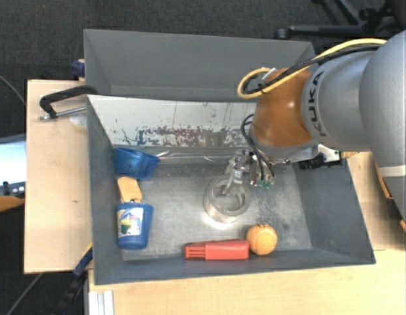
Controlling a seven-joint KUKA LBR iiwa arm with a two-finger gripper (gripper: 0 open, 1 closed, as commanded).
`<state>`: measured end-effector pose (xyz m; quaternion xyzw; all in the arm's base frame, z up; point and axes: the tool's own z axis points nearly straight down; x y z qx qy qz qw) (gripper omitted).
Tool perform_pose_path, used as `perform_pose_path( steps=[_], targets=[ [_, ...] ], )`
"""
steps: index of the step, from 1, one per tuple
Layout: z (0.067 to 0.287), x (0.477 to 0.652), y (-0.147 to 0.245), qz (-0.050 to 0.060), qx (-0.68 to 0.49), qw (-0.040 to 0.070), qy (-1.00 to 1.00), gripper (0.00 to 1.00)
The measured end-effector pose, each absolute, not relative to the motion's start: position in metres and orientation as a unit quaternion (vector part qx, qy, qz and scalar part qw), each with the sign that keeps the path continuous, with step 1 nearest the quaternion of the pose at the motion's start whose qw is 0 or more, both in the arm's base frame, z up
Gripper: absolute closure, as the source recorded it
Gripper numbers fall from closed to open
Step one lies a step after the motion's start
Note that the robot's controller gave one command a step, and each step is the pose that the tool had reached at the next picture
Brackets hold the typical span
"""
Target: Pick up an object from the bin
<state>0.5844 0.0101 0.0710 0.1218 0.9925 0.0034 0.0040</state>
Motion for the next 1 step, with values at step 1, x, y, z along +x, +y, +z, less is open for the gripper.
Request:
perform_pose_path(
  steps=[1],
  targets=[
    [0.071, 0.5845, 0.0101, 0.003, 0.122, 0.004, 0.993, 1.0]
  ],
)
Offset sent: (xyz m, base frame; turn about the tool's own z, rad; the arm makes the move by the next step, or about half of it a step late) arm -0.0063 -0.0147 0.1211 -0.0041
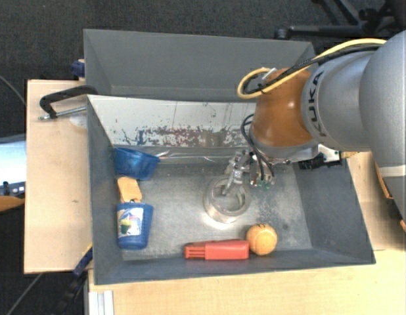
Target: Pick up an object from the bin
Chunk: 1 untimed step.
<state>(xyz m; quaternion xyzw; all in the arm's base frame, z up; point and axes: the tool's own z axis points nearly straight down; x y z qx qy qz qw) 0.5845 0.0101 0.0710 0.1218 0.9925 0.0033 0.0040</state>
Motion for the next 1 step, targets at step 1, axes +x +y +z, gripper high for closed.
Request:
perform_pose_path(
  steps=[1],
  targets=[
    [0.1167, 0.58, 0.0052, 0.003, 0.12, 0.002, 0.993, 1.0]
  ],
)
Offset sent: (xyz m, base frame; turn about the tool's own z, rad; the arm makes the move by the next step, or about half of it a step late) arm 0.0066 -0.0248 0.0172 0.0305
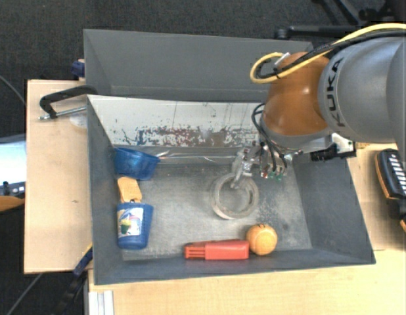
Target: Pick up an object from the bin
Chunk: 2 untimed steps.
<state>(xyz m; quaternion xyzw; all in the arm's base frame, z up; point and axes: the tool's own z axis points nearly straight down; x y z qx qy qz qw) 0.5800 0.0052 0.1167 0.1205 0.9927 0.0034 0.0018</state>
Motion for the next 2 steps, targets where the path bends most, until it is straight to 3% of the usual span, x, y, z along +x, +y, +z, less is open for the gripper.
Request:
perform_pose_path(
  steps=[1, 2],
  targets=[
    [0.141, 0.587, -0.001, 0.004, 0.125, 0.009, 0.992, 1.0],
    [0.085, 0.596, 0.007, 0.004, 0.132, 0.005, 0.991, 1.0]
  ],
)
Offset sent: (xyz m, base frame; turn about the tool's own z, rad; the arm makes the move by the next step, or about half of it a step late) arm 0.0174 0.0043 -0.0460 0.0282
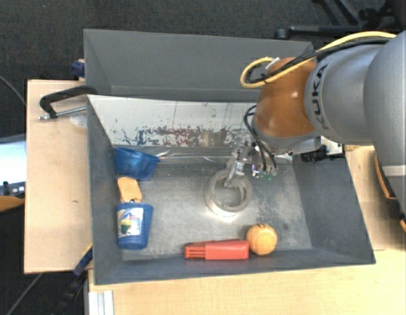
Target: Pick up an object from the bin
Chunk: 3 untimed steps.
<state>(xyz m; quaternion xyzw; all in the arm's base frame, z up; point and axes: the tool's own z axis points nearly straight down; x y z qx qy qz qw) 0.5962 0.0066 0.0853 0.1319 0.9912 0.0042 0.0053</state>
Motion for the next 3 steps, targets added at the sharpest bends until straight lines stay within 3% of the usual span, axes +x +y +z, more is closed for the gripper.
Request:
perform_pose_path(
  steps=[1, 2, 3],
  targets=[
    [0.106, 0.591, 0.005, 0.004, 0.134, 0.001, 0.991, 1.0],
    [0.121, 0.6, -0.001, 0.005, 0.118, 0.01, 0.993, 1.0],
    [0.077, 0.601, -0.003, 0.005, 0.132, 0.003, 0.991, 1.0]
  ],
)
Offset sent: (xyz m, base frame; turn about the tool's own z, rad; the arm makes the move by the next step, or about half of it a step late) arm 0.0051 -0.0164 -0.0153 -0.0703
